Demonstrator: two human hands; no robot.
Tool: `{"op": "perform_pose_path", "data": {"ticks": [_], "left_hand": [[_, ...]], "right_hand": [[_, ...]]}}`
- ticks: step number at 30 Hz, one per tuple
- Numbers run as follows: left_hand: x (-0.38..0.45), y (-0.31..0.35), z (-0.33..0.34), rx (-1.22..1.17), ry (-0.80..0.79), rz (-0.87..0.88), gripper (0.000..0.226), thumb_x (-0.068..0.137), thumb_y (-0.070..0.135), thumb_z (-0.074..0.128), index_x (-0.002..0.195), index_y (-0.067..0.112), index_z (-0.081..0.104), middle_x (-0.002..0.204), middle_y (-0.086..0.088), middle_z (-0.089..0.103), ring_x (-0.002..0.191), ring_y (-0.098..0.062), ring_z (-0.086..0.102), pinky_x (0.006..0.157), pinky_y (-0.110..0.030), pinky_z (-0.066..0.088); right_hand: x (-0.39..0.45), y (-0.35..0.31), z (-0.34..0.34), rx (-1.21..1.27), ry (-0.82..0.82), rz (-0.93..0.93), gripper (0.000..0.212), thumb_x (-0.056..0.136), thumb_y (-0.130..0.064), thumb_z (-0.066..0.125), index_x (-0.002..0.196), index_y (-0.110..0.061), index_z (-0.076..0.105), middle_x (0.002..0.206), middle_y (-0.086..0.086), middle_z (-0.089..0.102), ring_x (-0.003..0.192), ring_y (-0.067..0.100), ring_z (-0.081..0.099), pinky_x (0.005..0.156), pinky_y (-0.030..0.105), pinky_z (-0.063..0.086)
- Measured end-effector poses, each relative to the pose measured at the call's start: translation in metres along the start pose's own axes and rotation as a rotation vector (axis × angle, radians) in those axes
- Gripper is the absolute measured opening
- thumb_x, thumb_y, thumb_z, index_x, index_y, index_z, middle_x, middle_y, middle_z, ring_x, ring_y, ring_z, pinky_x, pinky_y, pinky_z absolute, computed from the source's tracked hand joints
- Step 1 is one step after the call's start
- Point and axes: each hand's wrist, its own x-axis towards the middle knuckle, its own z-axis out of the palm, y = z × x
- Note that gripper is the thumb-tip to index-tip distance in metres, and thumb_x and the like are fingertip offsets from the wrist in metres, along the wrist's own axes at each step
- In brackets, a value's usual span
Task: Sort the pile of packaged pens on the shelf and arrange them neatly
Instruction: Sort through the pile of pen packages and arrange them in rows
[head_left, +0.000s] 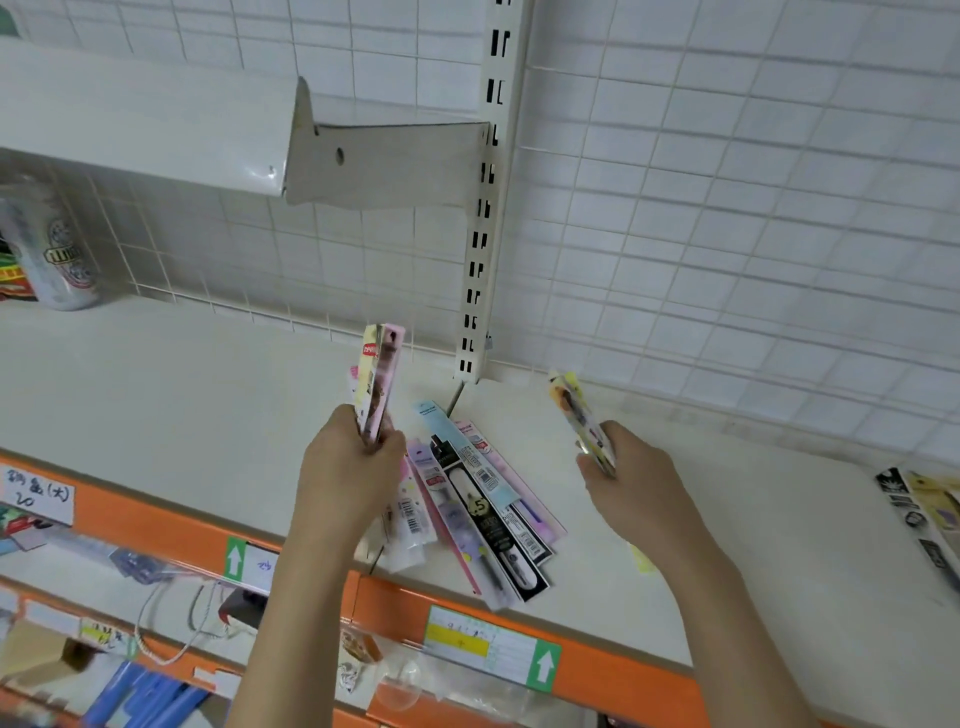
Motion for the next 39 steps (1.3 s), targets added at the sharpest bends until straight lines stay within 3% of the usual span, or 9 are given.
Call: {"op": "perform_pose_path", "data": {"ticks": [6,11,17,21,25,27,31,35,39], "left_hand": [[0.002,-0.013,-0.010,-0.107,0.001,-0.068,0.018,0.094,0.012,0.045,0.078,0.016,0.038,0.072,-0.009,0.054,0.079,-0.033,0.068,0.049,-0.028,0.038],[-0.002,-0.005,-0.015,-0.188,-0.014,-0.083,0.013,0.094,0.005,0.042,0.086,0.015,0.040,0.083,-0.003,0.057,0.063,-0.016,0.065,0.051,-0.026,0.041],[0.001,-0.004,-0.013,-0.193,-0.008,-0.094,0.027,0.090,0.011,0.051,0.114,0.006,0.040,0.078,-0.005,0.058,0.055,-0.019,0.053,0.052,-0.027,0.039],[0.002,-0.005,0.000,0.077,-0.099,-0.157,0.037,0.083,0.040,0.064,0.079,0.008,0.046,0.066,-0.004,0.052,0.060,-0.022,0.051,0.054,-0.028,0.041],[-0.008,0.003,0.019,0.289,-0.167,-0.162,0.050,0.079,0.045,0.067,0.059,0.011,0.037,0.057,-0.002,0.042,0.051,-0.015,0.039,0.046,-0.025,0.028],[-0.012,0.003,0.026,0.335,-0.204,-0.162,0.050,0.075,0.051,0.069,0.060,0.012,0.041,0.060,-0.001,0.044,0.055,-0.018,0.045,0.047,-0.026,0.029],[-0.012,0.000,0.031,0.380,-0.247,-0.157,0.049,0.072,0.047,0.073,0.091,0.005,0.055,0.084,-0.006,0.056,0.081,-0.027,0.055,0.063,-0.026,0.038],[-0.004,-0.003,0.020,0.339,-0.179,-0.123,0.022,0.079,0.020,0.067,0.078,0.007,0.050,0.080,-0.010,0.056,0.077,-0.028,0.055,0.059,-0.025,0.036],[0.008,-0.010,0.001,0.252,-0.077,-0.129,0.021,0.085,0.021,0.059,0.074,0.003,0.056,0.073,-0.015,0.068,0.077,-0.032,0.066,0.060,-0.027,0.043]], "right_hand": [[0.029,-0.034,0.029,-0.260,-0.185,0.005,0.026,0.088,-0.043,0.054,0.079,-0.020,0.049,0.076,-0.002,0.053,0.076,0.024,0.053,0.064,0.028,0.039],[0.044,-0.050,0.053,-0.352,-0.314,-0.003,0.034,0.088,-0.044,0.056,0.101,-0.012,0.058,0.082,0.000,0.051,0.080,0.024,0.050,0.067,0.029,0.038],[0.061,-0.038,0.043,-0.324,-0.346,0.047,0.020,0.085,-0.023,0.056,0.070,-0.014,0.045,0.069,0.000,0.048,0.073,0.026,0.052,0.050,0.024,0.032],[0.063,-0.032,0.032,-0.274,-0.308,0.056,0.029,0.085,-0.029,0.058,0.064,-0.020,0.040,0.068,-0.002,0.047,0.074,0.026,0.053,0.051,0.024,0.033],[0.054,-0.028,0.042,-0.279,-0.383,0.055,0.045,0.080,-0.055,0.062,0.073,-0.015,0.045,0.069,-0.003,0.046,0.071,0.021,0.050,0.055,0.028,0.034],[0.049,-0.027,0.047,-0.283,-0.409,0.076,0.051,0.076,-0.059,0.065,0.087,-0.012,0.048,0.077,-0.001,0.047,0.079,0.023,0.050,0.062,0.030,0.038],[0.046,-0.026,0.038,-0.278,-0.444,0.131,0.037,0.081,-0.038,0.067,0.069,-0.018,0.039,0.071,-0.002,0.045,0.079,0.024,0.051,0.058,0.029,0.038],[0.048,-0.014,0.027,-0.168,-0.432,0.204,0.024,0.079,-0.022,0.068,0.076,-0.015,0.045,0.080,0.003,0.053,0.075,0.024,0.056,0.068,0.034,0.049],[0.046,-0.004,0.022,-0.103,-0.404,0.253,0.020,0.078,-0.019,0.066,0.076,-0.014,0.047,0.075,0.001,0.051,0.066,0.021,0.053,0.064,0.029,0.045]]}}
